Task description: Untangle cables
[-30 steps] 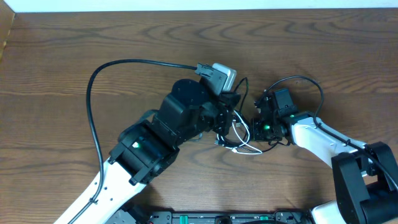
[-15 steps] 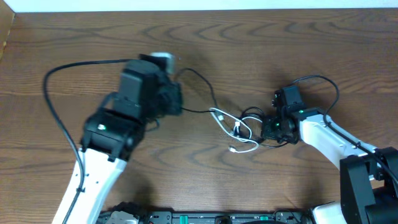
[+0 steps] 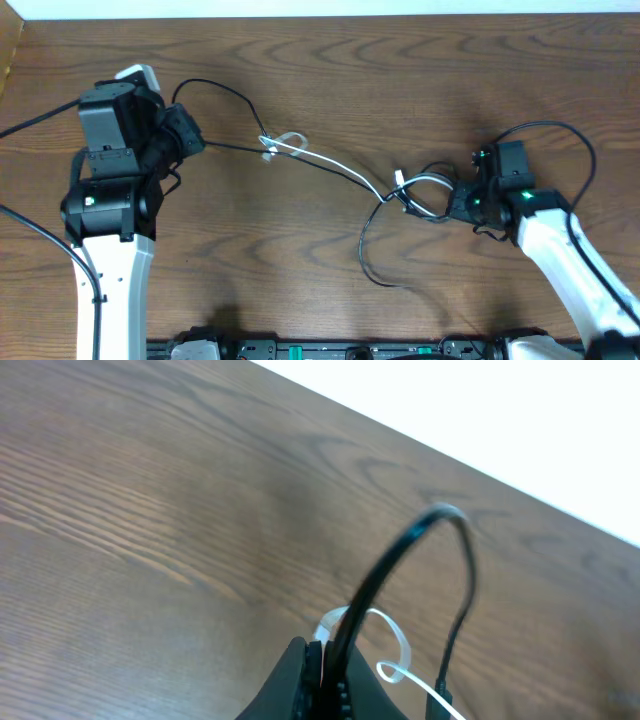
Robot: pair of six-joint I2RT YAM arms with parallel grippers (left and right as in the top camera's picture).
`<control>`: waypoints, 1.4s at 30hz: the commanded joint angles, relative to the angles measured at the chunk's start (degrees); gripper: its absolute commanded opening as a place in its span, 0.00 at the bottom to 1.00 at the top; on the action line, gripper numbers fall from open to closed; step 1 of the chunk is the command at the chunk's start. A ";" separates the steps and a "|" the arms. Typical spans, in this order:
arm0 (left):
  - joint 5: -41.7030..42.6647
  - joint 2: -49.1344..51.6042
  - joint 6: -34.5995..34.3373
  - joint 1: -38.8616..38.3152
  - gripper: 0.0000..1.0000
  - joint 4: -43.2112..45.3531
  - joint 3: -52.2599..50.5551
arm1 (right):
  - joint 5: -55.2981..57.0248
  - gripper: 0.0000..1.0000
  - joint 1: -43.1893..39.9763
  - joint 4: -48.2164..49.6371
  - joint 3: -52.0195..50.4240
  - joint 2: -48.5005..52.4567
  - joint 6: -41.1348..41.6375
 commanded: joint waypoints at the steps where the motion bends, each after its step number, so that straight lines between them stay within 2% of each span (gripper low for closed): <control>1: -1.01 0.35 -1.62 0.68 0.14 0.35 0.33 | -2.93 0.01 -0.46 0.31 -0.13 -4.68 -1.18; 2: 0.22 0.63 -1.79 0.68 0.17 0.09 0.33 | -4.15 0.01 -0.46 0.59 -0.13 -5.95 -1.20; 3: 2.08 0.94 -1.81 0.68 0.27 -0.15 0.33 | -5.66 0.01 -0.46 0.94 -0.13 -7.08 -1.20; 4: 6.29 1.75 -1.81 0.68 0.43 -0.76 0.33 | -8.57 0.01 -0.46 1.90 -0.13 -8.41 -1.92; 6: 11.34 3.13 -1.79 0.66 0.59 -1.86 0.33 | -14.14 0.01 -0.46 4.22 -0.13 -9.86 -3.91; 9: 17.33 6.12 -1.73 0.20 0.65 -4.00 0.33 | -21.46 0.01 -0.46 7.82 -0.13 -10.95 -4.44; 13: 22.99 10.54 -1.31 -2.03 0.66 -6.21 0.33 | -24.87 0.01 -0.46 10.10 -0.13 -11.06 -4.39; 17: 28.48 14.34 2.95 -6.47 0.66 -6.23 0.33 | -26.56 0.01 -0.46 10.29 -0.13 -11.06 -4.46; 21: 30.67 17.22 7.15 -12.07 0.66 -6.21 0.33 | -26.93 0.01 -0.46 10.45 -0.15 -11.06 -4.83; 27: 35.06 20.55 9.22 -20.57 0.66 -5.01 0.33 | -28.04 0.01 -0.46 11.56 -0.15 -11.06 -4.81; 35: 44.11 22.80 8.59 -27.30 0.66 1.36 0.33 | -45.57 0.01 -0.46 18.88 -0.15 -11.06 -6.12; 42: 44.54 22.86 7.78 -29.75 0.66 2.67 0.33 | -54.45 0.01 -0.46 23.61 -0.15 -11.06 -6.12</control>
